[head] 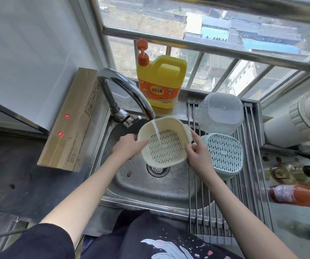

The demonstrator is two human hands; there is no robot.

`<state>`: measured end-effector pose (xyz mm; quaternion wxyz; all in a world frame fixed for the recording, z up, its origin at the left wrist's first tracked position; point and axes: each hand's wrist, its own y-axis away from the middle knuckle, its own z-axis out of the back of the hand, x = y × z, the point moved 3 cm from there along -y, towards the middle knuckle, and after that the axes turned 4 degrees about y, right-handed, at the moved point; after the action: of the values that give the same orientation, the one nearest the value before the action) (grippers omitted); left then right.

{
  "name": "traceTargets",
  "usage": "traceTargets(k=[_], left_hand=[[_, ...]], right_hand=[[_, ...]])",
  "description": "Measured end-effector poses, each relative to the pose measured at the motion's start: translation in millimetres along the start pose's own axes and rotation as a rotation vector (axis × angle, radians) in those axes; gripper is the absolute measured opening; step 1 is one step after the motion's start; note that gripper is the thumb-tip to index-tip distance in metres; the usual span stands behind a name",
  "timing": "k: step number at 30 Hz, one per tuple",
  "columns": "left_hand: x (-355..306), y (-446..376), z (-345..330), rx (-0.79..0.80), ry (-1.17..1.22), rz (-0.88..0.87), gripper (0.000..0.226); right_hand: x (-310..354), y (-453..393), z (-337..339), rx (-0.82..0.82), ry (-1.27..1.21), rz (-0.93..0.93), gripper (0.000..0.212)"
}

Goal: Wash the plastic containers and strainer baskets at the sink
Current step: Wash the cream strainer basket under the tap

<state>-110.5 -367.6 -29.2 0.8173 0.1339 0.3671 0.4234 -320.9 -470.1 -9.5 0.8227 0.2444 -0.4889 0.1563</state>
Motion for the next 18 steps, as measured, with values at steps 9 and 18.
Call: traceTargets(k=[9, 18], left_hand=[[-16.2, 8.1, 7.0, -0.178, 0.038, -0.212, 0.055], [-33.0, 22.8, 7.7, -0.388, 0.006, -0.257, 0.049]], right_hand=[[39.9, -6.7, -15.7, -0.231, 0.887, 0.561, 0.043], [51.5, -33.9, -87.6, 0.217, -0.222, -0.358, 0.030]])
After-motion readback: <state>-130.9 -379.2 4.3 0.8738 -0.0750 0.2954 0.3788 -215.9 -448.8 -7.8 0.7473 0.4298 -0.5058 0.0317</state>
